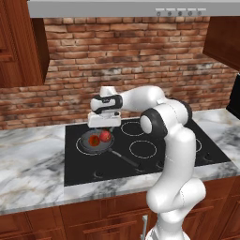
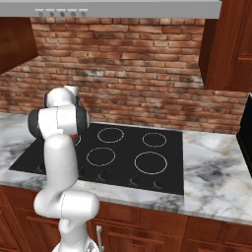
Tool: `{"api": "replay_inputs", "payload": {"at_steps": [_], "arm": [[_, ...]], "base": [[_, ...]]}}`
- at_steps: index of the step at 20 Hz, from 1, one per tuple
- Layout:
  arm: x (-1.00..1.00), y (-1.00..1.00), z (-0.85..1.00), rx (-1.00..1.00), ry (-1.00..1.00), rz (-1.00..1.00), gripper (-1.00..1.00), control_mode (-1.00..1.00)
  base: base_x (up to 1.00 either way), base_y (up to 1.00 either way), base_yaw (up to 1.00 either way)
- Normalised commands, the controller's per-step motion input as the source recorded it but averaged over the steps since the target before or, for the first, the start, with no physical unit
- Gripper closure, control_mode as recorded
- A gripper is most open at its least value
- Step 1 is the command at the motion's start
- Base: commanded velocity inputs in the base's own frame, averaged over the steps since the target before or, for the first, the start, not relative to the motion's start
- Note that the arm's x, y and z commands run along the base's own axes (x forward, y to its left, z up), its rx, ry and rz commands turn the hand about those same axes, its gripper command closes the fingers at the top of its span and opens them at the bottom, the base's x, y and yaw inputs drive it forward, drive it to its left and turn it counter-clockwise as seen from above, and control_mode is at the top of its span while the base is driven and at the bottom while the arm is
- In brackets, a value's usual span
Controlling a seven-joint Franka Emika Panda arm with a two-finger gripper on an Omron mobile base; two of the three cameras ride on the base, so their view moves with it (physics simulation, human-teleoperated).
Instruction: Place the pan on the front left burner on the stove. Then place the tomato and the onion in the pan and turn on the front left burner.
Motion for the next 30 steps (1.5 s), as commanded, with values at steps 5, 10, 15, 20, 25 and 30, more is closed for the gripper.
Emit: {"api": "replay_inputs", "payload": {"at_steps": [5,10,15,20,25,30], "arm": [[0.04,0.12,0.50,0.00,0.00,0.00,-1.00,-1.00],[-0.05,0.11,0.64,0.00,-0.01,0.00,-1.00,-1.00],[-0.50,0.13,0.05,0.00,0.00,0.00,-1.00,-1.00],[-0.57,0.21,0.00,0.00,0.00,0.00,-1.00,-1.00],[-0.66,0.00,0.00,0.00,0.00,0.00,-1.00,-1.00],[-0.83,0.00,0.00,0.03,-0.04,0.00,-1.00,-1.00]], "base": [[0.00,0.00,0.00],[0.00,0.00,0.00],[0.00,0.00,0.00],[0.00,0.00,0.00],[0.00,0.00,0.00],[0.00,0.00,0.00]]}}
